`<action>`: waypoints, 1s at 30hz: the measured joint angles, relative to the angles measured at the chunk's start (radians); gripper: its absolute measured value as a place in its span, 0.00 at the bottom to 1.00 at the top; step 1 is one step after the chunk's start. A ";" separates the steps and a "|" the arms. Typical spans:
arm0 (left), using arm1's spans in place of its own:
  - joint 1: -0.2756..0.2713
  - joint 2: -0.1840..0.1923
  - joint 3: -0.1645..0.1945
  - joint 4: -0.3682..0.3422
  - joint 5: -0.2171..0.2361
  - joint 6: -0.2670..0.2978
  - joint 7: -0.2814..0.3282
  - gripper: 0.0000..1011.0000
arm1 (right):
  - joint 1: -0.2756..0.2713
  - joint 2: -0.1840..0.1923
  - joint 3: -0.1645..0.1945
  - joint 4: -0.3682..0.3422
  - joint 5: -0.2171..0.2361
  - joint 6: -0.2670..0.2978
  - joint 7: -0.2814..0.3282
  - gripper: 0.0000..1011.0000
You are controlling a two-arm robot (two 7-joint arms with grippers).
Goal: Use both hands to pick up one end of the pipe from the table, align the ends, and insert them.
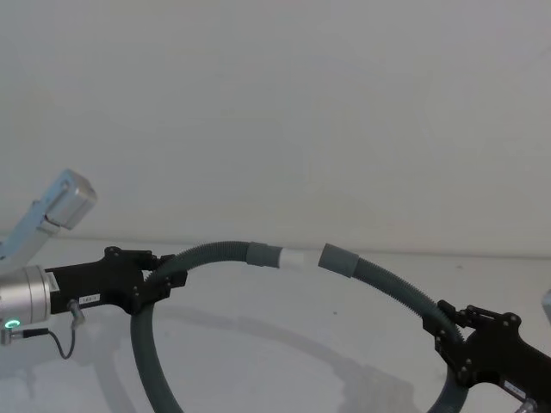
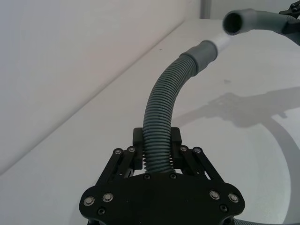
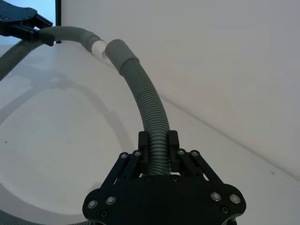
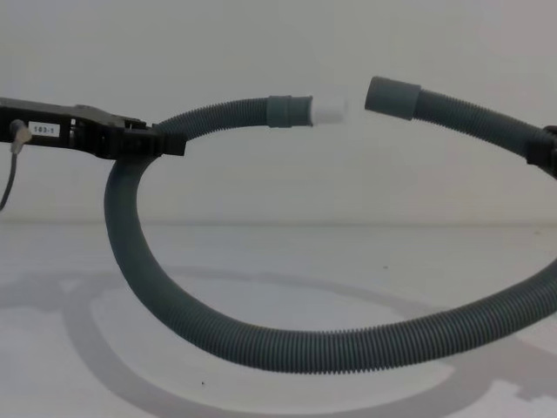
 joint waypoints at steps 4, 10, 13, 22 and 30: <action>0.010 0.009 -0.006 -0.019 -0.008 0.000 0.009 0.30 | -0.011 0.007 0.008 -0.010 0.004 -0.004 0.000 0.22; 0.028 0.023 -0.014 -0.048 -0.020 -0.002 0.024 0.30 | -0.025 0.014 0.016 -0.022 0.008 -0.005 0.000 0.22; 0.033 0.027 -0.016 -0.059 -0.025 -0.004 0.029 0.30 | -0.030 0.017 0.017 -0.027 0.010 -0.005 0.000 0.22; 0.037 0.032 -0.016 -0.068 -0.035 -0.012 0.033 0.30 | -0.039 0.021 0.019 -0.039 0.014 -0.005 0.001 0.22; 0.032 0.031 -0.006 -0.065 -0.040 -0.017 0.030 0.30 | -0.043 0.022 0.017 -0.046 0.016 -0.004 0.001 0.22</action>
